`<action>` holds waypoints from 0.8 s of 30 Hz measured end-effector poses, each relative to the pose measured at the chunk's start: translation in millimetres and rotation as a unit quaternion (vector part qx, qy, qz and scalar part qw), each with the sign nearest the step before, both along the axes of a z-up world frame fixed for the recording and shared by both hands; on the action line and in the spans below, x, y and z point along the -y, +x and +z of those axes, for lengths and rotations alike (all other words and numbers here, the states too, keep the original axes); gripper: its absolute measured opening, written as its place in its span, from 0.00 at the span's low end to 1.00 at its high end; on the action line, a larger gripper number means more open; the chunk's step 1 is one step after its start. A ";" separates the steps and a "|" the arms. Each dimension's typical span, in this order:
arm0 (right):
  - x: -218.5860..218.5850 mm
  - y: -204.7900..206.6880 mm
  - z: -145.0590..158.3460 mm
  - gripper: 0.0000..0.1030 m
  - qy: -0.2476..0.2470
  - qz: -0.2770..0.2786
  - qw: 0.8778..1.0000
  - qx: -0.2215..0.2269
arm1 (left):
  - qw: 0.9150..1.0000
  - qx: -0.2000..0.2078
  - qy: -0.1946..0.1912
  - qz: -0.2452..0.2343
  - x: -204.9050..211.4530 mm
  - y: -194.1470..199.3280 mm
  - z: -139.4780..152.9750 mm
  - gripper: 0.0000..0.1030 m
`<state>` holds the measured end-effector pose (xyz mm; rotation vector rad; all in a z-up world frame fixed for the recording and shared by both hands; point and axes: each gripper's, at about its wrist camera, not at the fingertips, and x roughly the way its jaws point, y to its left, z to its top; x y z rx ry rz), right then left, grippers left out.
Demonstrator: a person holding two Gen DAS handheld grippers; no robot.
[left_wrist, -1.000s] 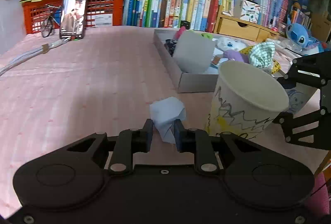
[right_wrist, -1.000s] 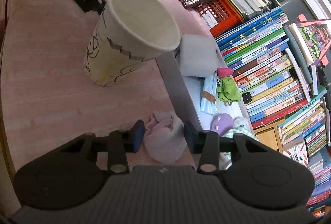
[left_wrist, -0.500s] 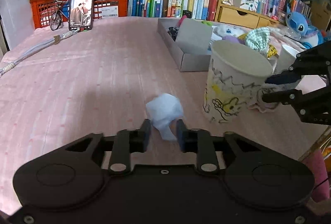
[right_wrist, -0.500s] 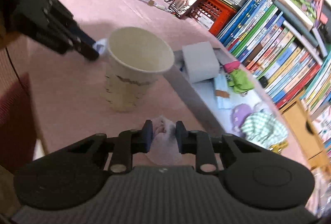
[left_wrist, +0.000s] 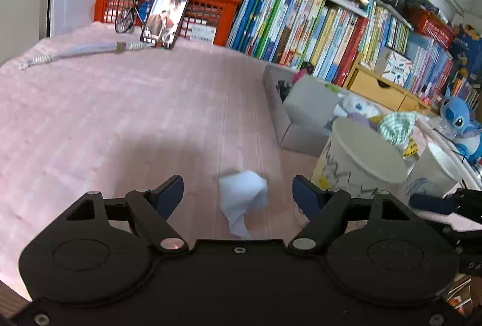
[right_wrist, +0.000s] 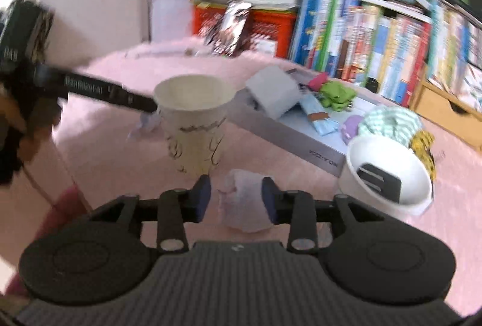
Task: Organize soft objects
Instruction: 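Carry the blue tissue and pink cloth back over the tray with both grippers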
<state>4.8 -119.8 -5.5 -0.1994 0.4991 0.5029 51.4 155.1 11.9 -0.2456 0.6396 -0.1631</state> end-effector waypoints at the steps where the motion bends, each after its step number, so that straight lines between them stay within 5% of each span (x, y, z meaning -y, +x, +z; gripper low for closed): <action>1: 2.4 -0.3 -1.0 0.61 0.013 -0.011 1.000 0.003 | 1.000 -0.001 0.002 0.000 2.3 0.6 -2.4 0.72; 10: -2.4 8.0 -14.5 0.72 -0.001 -0.032 0.999 0.010 | 0.999 0.002 0.051 -0.008 24.5 4.7 -12.7 0.43; 17: -4.1 10.6 -23.7 0.76 -0.018 -0.028 0.999 0.000 | 0.996 0.006 0.092 -0.008 35.3 6.5 -16.2 0.33; 24: -7.5 11.9 -32.1 0.76 -0.026 -0.028 0.999 -0.003 | 0.993 0.008 0.118 -0.007 40.7 6.9 -17.2 0.32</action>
